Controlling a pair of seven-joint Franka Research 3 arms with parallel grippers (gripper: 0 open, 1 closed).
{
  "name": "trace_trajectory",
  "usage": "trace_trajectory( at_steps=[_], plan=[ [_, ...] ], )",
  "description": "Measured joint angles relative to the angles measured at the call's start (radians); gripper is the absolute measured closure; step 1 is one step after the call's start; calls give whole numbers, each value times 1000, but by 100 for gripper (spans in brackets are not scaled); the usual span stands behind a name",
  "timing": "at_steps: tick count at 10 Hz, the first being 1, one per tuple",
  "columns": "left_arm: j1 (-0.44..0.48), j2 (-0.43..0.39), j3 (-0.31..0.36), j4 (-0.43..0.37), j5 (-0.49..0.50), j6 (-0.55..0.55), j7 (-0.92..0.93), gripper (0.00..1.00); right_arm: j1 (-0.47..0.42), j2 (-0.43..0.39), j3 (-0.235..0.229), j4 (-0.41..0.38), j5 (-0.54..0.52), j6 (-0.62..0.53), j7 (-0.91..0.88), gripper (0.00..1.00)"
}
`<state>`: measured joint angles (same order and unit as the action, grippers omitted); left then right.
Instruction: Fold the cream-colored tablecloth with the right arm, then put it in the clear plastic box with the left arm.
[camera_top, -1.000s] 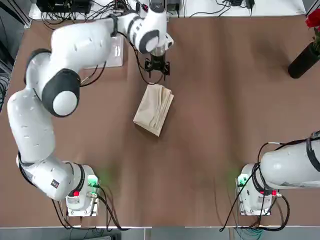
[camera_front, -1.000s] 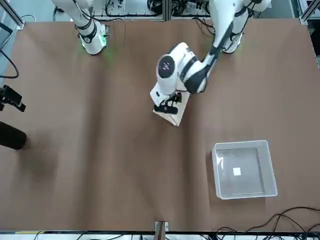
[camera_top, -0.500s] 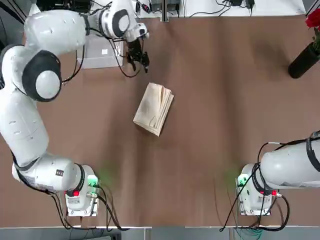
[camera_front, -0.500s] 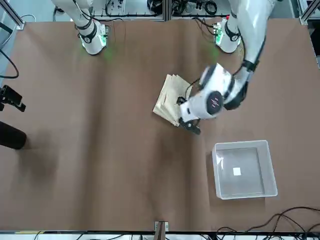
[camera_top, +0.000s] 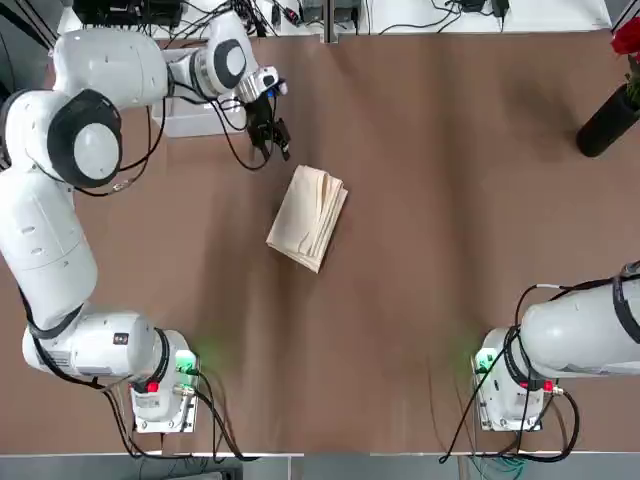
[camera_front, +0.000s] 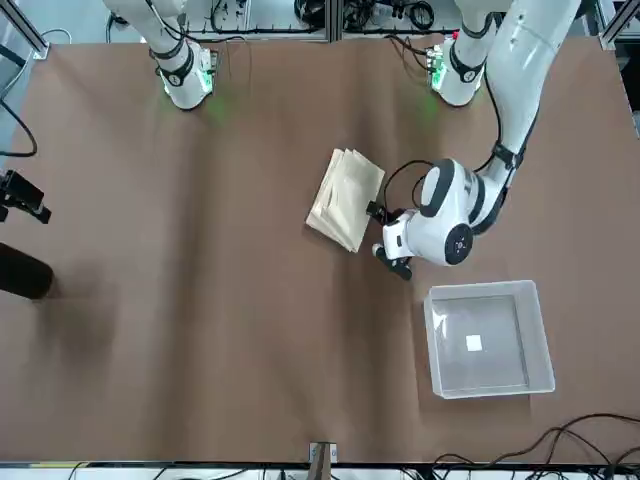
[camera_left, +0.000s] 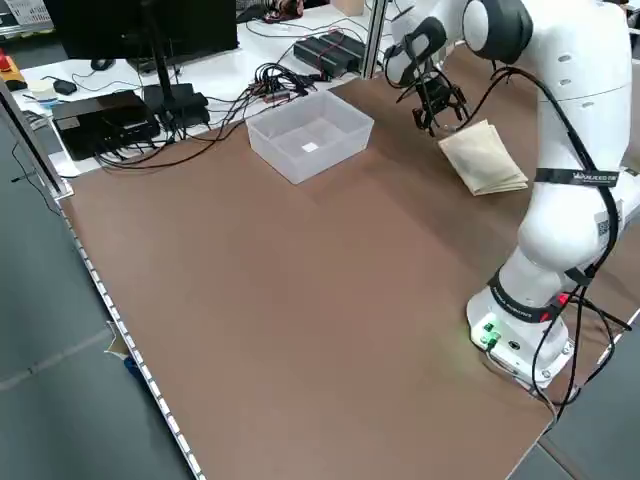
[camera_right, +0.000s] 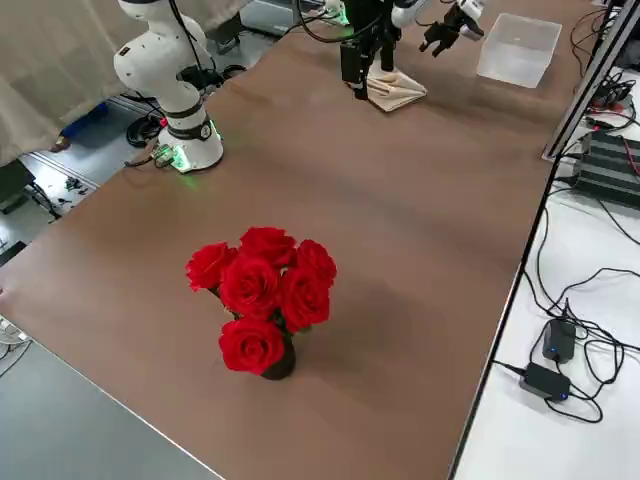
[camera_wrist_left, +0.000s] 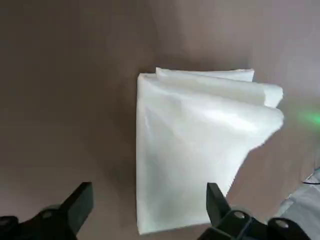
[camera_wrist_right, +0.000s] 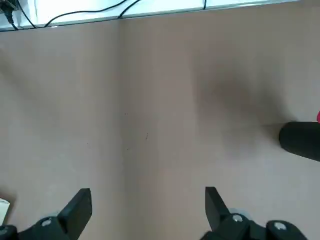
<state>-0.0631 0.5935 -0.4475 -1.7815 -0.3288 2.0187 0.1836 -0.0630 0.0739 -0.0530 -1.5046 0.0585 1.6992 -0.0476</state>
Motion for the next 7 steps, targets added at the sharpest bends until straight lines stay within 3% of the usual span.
trace_trajectory(
  at_steps=[7],
  plan=[
    [-16,141,-8,2,-42,120,14,0,25,-1,7,36,-40,6,-1,0]
  ],
)
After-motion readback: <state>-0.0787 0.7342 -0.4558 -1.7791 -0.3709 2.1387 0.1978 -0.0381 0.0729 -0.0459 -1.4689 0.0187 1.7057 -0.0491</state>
